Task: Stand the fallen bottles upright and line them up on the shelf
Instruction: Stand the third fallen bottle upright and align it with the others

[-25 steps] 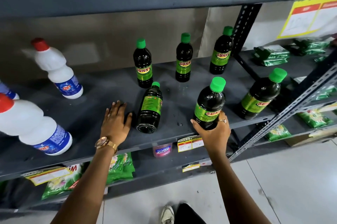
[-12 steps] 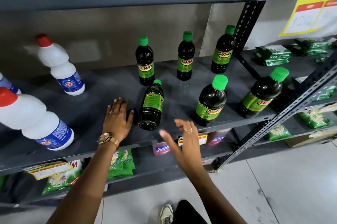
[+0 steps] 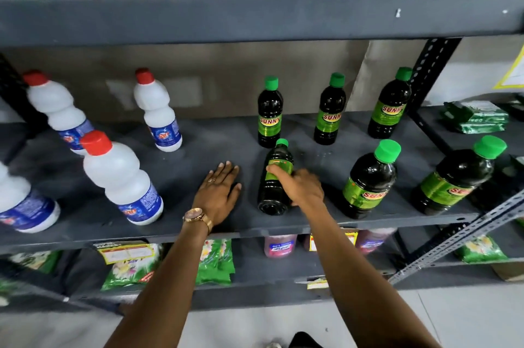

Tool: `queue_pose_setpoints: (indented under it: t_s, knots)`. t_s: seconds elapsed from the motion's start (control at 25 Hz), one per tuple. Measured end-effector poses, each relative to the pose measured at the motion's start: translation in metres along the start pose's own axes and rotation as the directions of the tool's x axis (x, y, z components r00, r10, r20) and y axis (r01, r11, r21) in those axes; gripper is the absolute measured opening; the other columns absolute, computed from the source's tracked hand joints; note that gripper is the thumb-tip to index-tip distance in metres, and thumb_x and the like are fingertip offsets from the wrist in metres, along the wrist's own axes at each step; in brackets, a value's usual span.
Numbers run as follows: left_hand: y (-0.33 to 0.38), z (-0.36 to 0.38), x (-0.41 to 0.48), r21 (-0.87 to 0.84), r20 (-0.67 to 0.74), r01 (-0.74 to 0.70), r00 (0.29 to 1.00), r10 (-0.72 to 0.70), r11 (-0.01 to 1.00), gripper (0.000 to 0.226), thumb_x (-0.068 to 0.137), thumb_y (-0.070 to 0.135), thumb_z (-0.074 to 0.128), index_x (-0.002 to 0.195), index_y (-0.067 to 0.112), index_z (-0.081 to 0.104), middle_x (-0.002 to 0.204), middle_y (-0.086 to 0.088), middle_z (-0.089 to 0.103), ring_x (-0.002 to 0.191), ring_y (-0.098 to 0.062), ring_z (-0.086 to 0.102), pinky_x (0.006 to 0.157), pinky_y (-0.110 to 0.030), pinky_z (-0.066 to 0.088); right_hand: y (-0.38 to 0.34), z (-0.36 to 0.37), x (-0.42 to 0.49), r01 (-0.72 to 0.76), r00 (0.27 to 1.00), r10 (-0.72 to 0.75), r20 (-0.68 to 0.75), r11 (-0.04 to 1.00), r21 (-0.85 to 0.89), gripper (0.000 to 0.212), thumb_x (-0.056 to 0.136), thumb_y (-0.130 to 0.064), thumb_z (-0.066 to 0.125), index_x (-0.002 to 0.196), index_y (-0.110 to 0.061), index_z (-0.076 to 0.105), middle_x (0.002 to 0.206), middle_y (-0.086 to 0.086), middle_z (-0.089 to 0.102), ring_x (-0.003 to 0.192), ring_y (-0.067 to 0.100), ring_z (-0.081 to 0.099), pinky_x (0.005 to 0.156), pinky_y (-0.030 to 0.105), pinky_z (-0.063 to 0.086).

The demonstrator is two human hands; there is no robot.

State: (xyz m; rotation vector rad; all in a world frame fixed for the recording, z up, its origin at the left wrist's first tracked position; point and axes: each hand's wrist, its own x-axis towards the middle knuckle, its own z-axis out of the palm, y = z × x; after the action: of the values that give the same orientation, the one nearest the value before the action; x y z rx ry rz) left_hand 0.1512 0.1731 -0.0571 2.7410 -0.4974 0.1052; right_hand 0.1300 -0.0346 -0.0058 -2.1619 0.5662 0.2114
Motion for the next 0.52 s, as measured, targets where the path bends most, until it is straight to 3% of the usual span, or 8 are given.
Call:
queue_pose_setpoints:
  t_s: [0.08,0.2,0.28,0.4,0.52]
  knots:
    - [0.0,0.001,0.002,0.013,-0.032,0.005,0.999,-0.005,1.0,0.05,0.098,0.033,0.035,0.145,0.017,0.026,0.157,-0.006,0.02,0.146,-0.018,0.013,0.121,-0.034,0.007,0.012,0.011,0.001,0.096,0.992,-0.079,-0.1,0.98,0.173,0.077,0.063,-0.079,0.057,0.102,-0.014,0.068,0.105,0.009,0.067,0.108,0.027,0.056,0.092,0.033,0.042]
    - [-0.001,0.002,0.002,0.023,-0.034,0.003,0.999,-0.002,1.0,0.051,0.097,0.035,0.035,0.145,0.017,0.026,0.157,-0.006,0.021,0.146,-0.018,0.013,0.12,-0.033,0.007,0.015,0.02,0.002,0.315,0.934,-0.221,-0.281,0.881,0.353,0.049,0.072,-0.057,0.071,0.1,-0.02,0.055,0.094,-0.008,0.057,0.1,0.017,0.046,0.08,0.024,0.03]
    - [0.0,0.003,0.001,0.021,-0.033,0.008,0.999,-0.007,1.0,0.052,0.097,0.035,0.035,0.145,0.018,0.025,0.157,-0.005,0.02,0.146,-0.018,0.013,0.119,-0.033,0.007,0.008,0.02,0.004,0.422,0.891,-0.311,-0.33,0.835,0.352,0.054,0.069,-0.045,0.079,0.105,-0.028,0.043,0.091,-0.021,0.052,0.086,0.003,0.048,0.074,0.016,0.033]
    - [-0.001,0.002,0.003,0.02,-0.033,0.013,0.999,-0.012,1.0,0.052,0.097,0.036,0.035,0.145,0.019,0.025,0.157,-0.004,0.02,0.146,-0.016,0.013,0.12,-0.032,0.008,0.001,0.024,0.012,0.481,0.863,-0.358,-0.357,0.797,0.364,0.067,0.063,-0.035,0.086,0.109,-0.028,0.039,0.096,-0.019,0.059,0.086,-0.016,0.057,0.07,0.002,0.04]
    - [-0.001,0.003,0.003,0.024,-0.03,0.015,0.999,-0.014,1.0,0.052,0.097,0.037,0.034,0.145,0.02,0.024,0.158,-0.003,0.019,0.146,-0.016,0.013,0.12,-0.032,0.007,0.015,0.031,0.019,0.484,0.867,-0.383,-0.319,0.801,0.353,0.074,0.063,-0.023,0.084,0.123,-0.02,0.042,0.103,-0.019,0.06,0.092,-0.015,0.057,0.076,0.004,0.043]
